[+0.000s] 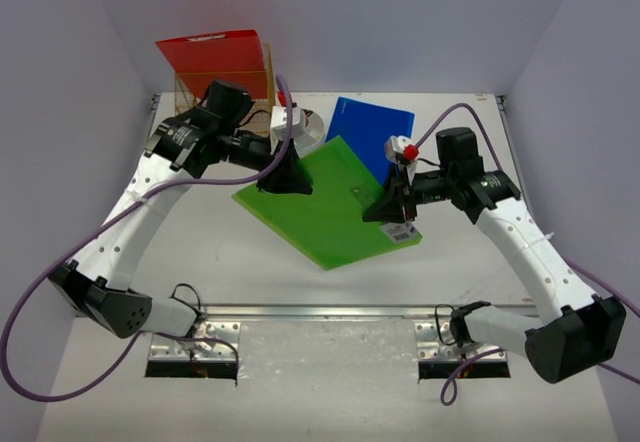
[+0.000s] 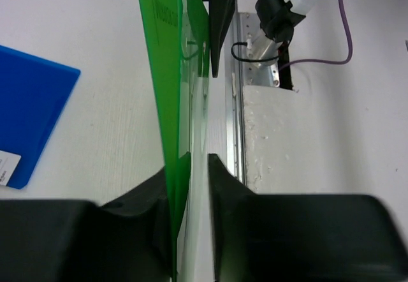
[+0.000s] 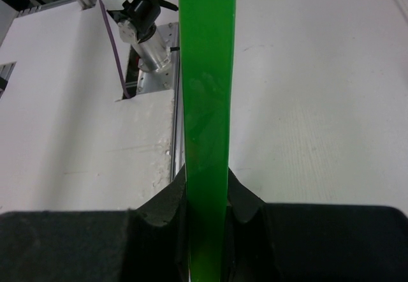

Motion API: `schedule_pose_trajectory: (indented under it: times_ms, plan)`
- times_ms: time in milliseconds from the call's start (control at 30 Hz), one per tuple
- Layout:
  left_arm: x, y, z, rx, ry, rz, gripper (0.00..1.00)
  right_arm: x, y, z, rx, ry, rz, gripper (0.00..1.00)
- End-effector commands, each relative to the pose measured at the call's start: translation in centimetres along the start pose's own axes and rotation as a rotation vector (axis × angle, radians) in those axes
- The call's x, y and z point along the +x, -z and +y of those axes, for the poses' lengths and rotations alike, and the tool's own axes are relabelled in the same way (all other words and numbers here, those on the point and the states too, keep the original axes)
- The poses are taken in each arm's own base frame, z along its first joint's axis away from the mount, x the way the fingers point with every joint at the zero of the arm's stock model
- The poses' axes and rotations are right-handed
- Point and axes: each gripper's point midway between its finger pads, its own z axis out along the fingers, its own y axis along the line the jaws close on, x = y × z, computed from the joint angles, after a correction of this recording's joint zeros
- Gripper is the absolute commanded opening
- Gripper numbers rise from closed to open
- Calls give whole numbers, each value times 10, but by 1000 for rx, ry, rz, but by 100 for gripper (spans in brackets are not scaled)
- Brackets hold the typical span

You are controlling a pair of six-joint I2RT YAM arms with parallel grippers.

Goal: Organize the desk

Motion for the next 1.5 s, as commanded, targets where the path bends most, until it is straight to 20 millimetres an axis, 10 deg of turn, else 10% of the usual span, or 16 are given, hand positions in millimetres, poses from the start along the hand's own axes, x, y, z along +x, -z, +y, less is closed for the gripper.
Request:
schedule_pose_trajectory:
  times_ms: [0, 233, 433, 600, 1167, 1467]
  plan:
    - [8, -6, -7, -1, -34, 71, 6, -24, -4, 3, -31, 97, -71, 0]
    - [-5, 11, -3, -99, -90, 103, 0, -30, -3, 1, -3, 133, -92, 3]
    - [-39, 47, -6, -247, -204, 135, 0, -33, -2, 0, 18, 132, -97, 71]
    - [-52, 81, -5, -424, -315, 155, 0, -33, 1, -2, 54, 145, -83, 99]
    - [-98, 230, 8, -1033, -942, 532, 0, -22, 12, -2, 140, 165, -22, 99]
    - [-115, 221, 38, -1007, -1119, 638, 0, -21, 9, -7, 135, 147, -19, 99]
